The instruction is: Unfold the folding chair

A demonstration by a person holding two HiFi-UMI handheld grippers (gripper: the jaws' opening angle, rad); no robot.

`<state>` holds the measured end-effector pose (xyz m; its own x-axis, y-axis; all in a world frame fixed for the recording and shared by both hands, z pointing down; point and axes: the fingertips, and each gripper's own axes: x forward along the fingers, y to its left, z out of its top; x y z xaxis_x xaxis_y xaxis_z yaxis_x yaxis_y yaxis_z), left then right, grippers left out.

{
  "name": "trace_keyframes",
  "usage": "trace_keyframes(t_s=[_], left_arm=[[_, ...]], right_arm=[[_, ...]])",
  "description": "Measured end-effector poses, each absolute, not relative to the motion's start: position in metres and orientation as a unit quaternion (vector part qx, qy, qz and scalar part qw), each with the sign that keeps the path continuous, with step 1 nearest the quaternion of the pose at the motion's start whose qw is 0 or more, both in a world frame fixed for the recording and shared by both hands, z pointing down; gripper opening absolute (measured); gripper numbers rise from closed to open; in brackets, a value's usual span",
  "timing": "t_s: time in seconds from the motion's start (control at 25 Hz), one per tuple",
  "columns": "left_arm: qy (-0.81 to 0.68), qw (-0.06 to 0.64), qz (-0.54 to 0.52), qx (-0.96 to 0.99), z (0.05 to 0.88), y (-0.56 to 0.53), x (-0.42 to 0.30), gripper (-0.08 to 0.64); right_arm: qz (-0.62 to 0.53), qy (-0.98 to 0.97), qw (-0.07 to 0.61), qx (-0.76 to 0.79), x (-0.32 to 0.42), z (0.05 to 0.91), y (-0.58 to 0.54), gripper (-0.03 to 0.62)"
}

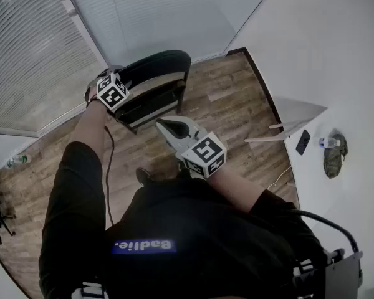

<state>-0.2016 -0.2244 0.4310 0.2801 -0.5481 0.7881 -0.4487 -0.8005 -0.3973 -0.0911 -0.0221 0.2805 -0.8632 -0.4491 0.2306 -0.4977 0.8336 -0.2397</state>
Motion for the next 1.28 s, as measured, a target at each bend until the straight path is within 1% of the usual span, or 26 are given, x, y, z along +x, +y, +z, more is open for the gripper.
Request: trace_keyframes(t_s=[0.52,0.76,1.28], left_arm=[[0.314,0.050,-0.513,-0.797,0.432,-0.228,-0.205,0.187],[0.315,0.051,-0.513,-0.797,0.434,-0.228,-0.203,0.189],[0.316,0.053,-0.513,-0.796,0.438,-0.224,-0.204,0.189]], right_arm=[[0.178,-0.949,0.074,0.251,-0.091,0.294,-0.026,0.002],[0.230,-0.931,0.075,0.273,-0.082,0.331,-0.042,0.005],[0.298,-0.902,0.083,0.301,-0.085,0.407,-0.077,0.026]])
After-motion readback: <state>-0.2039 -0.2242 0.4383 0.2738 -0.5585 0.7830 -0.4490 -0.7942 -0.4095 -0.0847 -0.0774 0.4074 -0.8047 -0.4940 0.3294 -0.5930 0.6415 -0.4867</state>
